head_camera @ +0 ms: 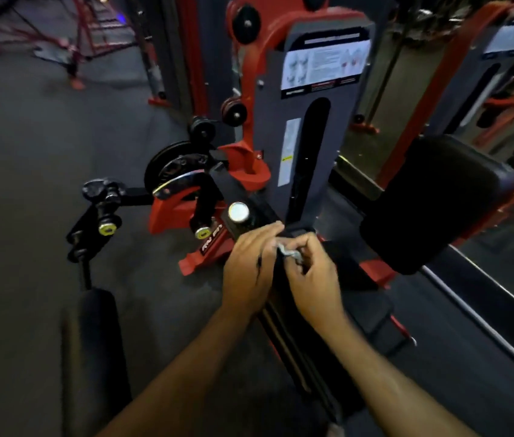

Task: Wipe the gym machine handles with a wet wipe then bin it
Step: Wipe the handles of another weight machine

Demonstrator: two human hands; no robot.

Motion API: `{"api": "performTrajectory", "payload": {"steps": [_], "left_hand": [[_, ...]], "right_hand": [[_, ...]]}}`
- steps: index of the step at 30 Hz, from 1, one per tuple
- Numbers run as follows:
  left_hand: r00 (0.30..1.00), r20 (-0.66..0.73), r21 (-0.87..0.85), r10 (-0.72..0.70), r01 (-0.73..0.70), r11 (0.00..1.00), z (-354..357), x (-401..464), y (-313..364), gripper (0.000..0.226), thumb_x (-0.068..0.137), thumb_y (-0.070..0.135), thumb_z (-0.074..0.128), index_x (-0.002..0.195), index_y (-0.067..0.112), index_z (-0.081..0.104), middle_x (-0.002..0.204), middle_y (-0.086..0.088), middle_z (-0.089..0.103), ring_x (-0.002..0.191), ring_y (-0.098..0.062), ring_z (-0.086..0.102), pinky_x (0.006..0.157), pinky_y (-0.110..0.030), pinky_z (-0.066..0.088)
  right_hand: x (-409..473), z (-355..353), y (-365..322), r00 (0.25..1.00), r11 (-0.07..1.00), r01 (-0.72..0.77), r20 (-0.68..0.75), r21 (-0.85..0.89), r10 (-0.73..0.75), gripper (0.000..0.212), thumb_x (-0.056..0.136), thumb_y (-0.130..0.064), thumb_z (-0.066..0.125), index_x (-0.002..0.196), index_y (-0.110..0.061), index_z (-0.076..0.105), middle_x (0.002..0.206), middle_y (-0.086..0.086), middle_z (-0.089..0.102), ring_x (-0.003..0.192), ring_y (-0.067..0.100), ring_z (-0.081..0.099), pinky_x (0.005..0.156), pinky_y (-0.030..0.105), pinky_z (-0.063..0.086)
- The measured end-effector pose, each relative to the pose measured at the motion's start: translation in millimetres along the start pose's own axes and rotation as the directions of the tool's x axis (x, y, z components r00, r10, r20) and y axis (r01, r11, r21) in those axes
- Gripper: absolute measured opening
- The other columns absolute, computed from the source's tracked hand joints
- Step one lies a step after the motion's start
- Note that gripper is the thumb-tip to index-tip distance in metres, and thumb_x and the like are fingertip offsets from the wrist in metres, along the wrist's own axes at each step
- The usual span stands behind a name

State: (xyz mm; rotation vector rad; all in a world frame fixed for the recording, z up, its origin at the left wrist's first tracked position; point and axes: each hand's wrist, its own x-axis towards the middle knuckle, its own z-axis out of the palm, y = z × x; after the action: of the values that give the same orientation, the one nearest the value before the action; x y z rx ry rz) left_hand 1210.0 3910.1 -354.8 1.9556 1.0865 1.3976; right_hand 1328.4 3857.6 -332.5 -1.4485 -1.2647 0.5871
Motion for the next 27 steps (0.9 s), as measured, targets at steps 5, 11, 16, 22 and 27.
{"api": "performTrajectory", "payload": {"steps": [5, 11, 16, 22, 27], "left_hand": [[0.991, -0.120, -0.069, -0.054, 0.046, 0.997, 8.7, -2.7, 2.7, 0.039, 0.107, 0.021, 0.039, 0.125, 0.005, 0.069, 0.130, -0.001, 0.069, 0.116, -0.018, 0.066, 0.098, -0.040, 0.052], [0.896, -0.373, -0.048, -0.240, 0.240, 0.970, 31.3, -4.1, 15.3, 0.043, 0.105, 0.022, 0.038, 0.113, 0.000, 0.074, 0.118, -0.009, 0.074, 0.112, -0.025, 0.069, 0.090, -0.051, 0.055], [0.837, -0.417, -0.018, -0.355, 0.383, 0.923, 37.0, -7.4, 24.7, 0.046, 0.107, 0.029, 0.036, 0.124, 0.003, 0.070, 0.123, -0.007, 0.072, 0.113, -0.028, 0.067, 0.096, -0.054, 0.051], [0.730, -0.492, -0.154, -0.475, 0.464, 0.872, 56.0, -11.5, 50.8, 0.043, 0.112, 0.035, 0.029, 0.141, 0.015, 0.054, 0.136, 0.000, 0.065, 0.126, -0.021, 0.061, 0.107, -0.043, 0.048], [0.421, -0.592, -0.352, -0.687, 0.632, 0.690, 142.0, -72.5, 62.5, 0.038, 0.099, 0.063, 0.043, 0.137, 0.058, 0.047, 0.136, 0.019, 0.062, 0.128, -0.004, 0.057, 0.113, -0.042, 0.040]], "right_hand": [[0.2, -8.7, 24.0, 0.963, 0.970, 0.151, 0.191, 0.192, -0.188, 0.019, 0.097, -0.026, 0.057, 0.109, -0.013, 0.066, 0.101, -0.011, 0.069, 0.096, 0.008, 0.068, 0.081, 0.018, 0.052], [42.5, -36.6, 56.2, 0.782, 0.897, 0.276, 0.461, 0.346, -0.418, 0.023, 0.095, -0.015, 0.062, 0.115, -0.011, 0.070, 0.121, -0.004, 0.070, 0.113, 0.008, 0.067, 0.096, 0.022, 0.052], [81.1, -32.1, 60.5, 0.694, 0.833, 0.306, 0.492, 0.461, -0.527, 0.009, 0.091, 0.001, 0.070, 0.097, -0.003, 0.075, 0.104, 0.003, 0.074, 0.100, 0.016, 0.071, 0.087, 0.037, 0.057], [82.8, -29.8, 74.6, 0.630, 0.785, 0.323, 0.498, 0.529, -0.595, 0.015, 0.082, 0.011, 0.073, 0.093, 0.001, 0.075, 0.097, 0.006, 0.071, 0.097, 0.014, 0.069, 0.086, 0.030, 0.054], [99.2, -35.8, 72.8, 0.564, 0.784, 0.334, 0.556, 0.523, -0.611, 0.017, 0.080, 0.011, 0.074, 0.089, -0.004, 0.076, 0.092, 0.003, 0.069, 0.090, 0.011, 0.068, 0.082, 0.030, 0.055]]}}
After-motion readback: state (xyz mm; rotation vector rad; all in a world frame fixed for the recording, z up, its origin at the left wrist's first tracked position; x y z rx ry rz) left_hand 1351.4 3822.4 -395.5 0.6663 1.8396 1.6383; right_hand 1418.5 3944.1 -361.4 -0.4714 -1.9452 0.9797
